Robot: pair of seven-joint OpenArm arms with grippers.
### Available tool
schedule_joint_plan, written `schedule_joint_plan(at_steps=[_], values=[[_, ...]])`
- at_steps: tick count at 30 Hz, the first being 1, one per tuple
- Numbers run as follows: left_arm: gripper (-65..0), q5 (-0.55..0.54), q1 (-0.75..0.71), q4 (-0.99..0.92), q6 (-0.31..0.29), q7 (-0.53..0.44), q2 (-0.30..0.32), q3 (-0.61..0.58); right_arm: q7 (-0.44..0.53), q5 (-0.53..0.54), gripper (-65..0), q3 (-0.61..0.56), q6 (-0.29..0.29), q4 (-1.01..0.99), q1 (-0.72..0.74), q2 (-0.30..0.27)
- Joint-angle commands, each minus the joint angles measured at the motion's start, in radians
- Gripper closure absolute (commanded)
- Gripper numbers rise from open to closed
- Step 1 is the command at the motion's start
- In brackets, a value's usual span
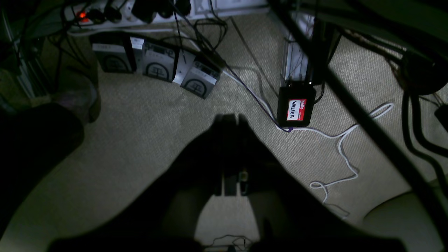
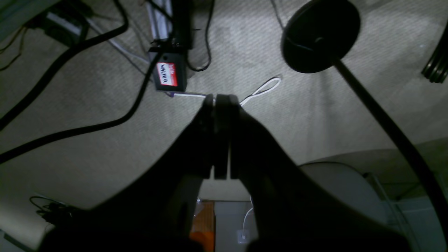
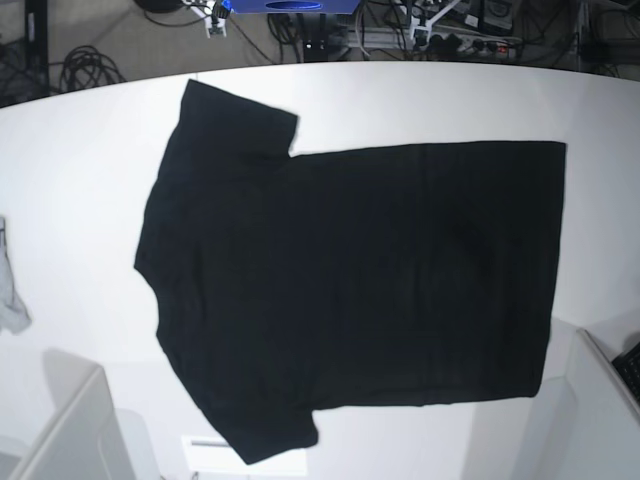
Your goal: Fold the T-shirt properly
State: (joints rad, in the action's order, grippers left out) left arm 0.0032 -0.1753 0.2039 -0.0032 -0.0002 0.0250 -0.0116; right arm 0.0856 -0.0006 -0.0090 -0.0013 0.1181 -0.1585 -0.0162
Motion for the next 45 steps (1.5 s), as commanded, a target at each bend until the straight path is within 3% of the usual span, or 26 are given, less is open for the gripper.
schedule_joint_plan(at_steps=[1, 22, 28, 34, 42, 45], values=[[0.0, 0.002, -0.007, 0.001, 0.002, -0.001, 0.003, 0.0, 0.0, 0.004, 0.0, -0.003, -0.006, 0.001, -0.005, -0.001], [0.0, 0.002, -0.025, 0.002, 0.002, -0.001, 0.005, -0.001, -0.005, 0.007, 0.0, 0.005, -0.006, 0.001, -0.014, -0.014], [0.0, 0.004, -0.195, 0.257, 0.002, 0.007, 0.033, -0.001, -0.01, 0.009, 0.0, 0.007, -0.006, 0.153, -0.152, -0.015], [0.0, 0.004, -0.407, 0.549, 0.002, 0.01, 0.088, -0.001, -0.201, 0.009, 0.0, 0.108, -0.004, 0.506, -0.353, -0.023], [0.0, -0.01, -0.656, 0.853, 0.002, 0.013, 0.165, 0.003, -0.462, 0.007, 0.0, 0.113, -0.004, 1.113, -0.663, -0.023], [0.0, -0.015, -0.745, 1.006, 0.002, 0.101, 0.2, 0.005, -0.55, 0.006, 0.0, 0.113, -0.004, 1.302, -0.76, -0.023]])
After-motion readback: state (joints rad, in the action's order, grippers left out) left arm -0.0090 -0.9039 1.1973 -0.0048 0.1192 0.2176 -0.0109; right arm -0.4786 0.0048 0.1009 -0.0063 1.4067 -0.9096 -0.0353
